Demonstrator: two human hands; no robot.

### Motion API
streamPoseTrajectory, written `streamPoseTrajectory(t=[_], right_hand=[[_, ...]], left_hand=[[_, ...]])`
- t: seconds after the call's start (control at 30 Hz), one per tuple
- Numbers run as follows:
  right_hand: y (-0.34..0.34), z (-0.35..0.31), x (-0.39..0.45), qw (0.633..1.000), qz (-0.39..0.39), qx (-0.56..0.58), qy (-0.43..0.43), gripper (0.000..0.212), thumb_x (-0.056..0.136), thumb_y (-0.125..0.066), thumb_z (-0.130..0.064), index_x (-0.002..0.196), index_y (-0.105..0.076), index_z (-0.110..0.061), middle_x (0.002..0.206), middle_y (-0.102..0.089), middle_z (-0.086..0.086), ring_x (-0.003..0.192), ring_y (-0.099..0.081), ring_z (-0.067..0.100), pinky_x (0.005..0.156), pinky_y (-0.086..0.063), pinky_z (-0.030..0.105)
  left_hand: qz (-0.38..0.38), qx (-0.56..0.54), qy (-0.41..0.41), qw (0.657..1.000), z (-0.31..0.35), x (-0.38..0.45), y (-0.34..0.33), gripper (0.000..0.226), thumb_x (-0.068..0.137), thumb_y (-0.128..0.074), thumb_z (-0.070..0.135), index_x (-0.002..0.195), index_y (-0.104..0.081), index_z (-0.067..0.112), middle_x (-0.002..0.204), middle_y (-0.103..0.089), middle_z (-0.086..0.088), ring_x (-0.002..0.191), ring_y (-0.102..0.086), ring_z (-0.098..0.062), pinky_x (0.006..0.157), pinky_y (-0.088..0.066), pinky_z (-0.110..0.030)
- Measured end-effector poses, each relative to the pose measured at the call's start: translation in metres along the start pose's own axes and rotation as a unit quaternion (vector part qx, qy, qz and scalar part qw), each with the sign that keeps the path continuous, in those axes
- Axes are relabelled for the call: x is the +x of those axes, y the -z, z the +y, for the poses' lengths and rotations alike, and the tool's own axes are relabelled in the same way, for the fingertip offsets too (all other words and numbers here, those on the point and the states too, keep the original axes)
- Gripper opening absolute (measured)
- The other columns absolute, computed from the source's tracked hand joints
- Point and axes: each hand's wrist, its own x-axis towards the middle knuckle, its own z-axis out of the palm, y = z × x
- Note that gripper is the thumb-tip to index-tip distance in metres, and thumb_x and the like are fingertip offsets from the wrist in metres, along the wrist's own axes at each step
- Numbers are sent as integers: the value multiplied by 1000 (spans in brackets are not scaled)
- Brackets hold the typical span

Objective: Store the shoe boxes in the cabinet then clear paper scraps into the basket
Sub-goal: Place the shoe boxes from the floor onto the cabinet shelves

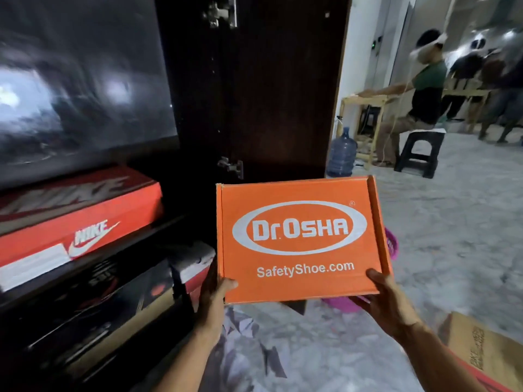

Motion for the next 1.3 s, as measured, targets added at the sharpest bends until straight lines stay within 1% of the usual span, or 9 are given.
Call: streamPoseTrajectory(t=[0.2,0.37,0.67,0.77,0.9,1.0,1.1,1.23,1.3], right_hand=[[-84,-7,15,996,-84,15,16,51,87,-56,-17,138,-55,-21,122,-75,13,103,-77,30,77,-66,42],[-156,-32,32,988,-147,-2,55,42,89,-59,-21,131,-60,-24,126,-74,12,115,-72,31,96,-58,50],[-314,-56,77,979,-200,-30,24,46,92,-68,-46,132,-58,-25,130,-70,8,125,-63,30,104,-51,58],[-357,-61,85,972,-216,-92,-25,61,83,-71,-60,130,-53,-25,123,-67,9,117,-63,33,104,-51,58],[-406,-64,90,958,-239,-149,-57,60,73,-73,-70,114,-56,-29,110,-65,3,108,-62,31,101,-50,54],[-434,-59,95,952,-243,-169,-76,64,70,-71,-76,108,-60,-26,109,-61,5,105,-60,31,100,-52,54],[-453,-52,98,946,-249,-191,-86,57,76,-65,-81,92,-58,-27,101,-61,5,96,-61,28,100,-54,52],[-469,-44,104,931,-284,-220,-70,73,75,-62,-85,118,-58,-27,106,-63,2,112,-62,32,100,-54,52],[-478,-42,109,929,-275,-243,-46,80,76,-58,-87,126,-54,-25,113,-64,4,115,-61,33,101,-50,49]], left_hand=[[129,-29,-101,986,47,11,59,56,59,-67,37,111,-71,16,107,-74,-5,104,-66,-28,91,-51,-43],[188,-74,-106,974,73,21,91,60,62,-71,45,116,-71,19,124,-71,-18,117,-64,-40,104,-47,-58],[381,-100,-232,889,161,50,117,41,86,-70,33,123,-69,15,115,-69,-1,106,-65,-17,84,-50,-27],[446,-92,-209,865,178,61,131,38,98,-65,37,130,-64,17,118,-69,-3,109,-65,-24,89,-51,-34],[527,-48,-163,833,192,75,159,76,76,-54,79,139,-53,36,136,-63,-7,120,-63,-31,106,-48,-50],[563,-34,-147,813,215,81,175,74,86,-59,69,144,-51,24,143,-58,-13,129,-57,-34,112,-43,-47],[605,57,-212,765,230,76,175,54,97,-62,49,138,-55,15,140,-55,-15,131,-53,-33,109,-41,-39],[581,370,-364,627,240,73,161,43,82,-67,37,124,-67,28,131,-59,-2,126,-54,-25,113,-38,-43],[497,502,-312,636,250,83,153,47,78,-70,42,124,-68,35,129,-62,4,129,-54,-23,122,-25,-52]])
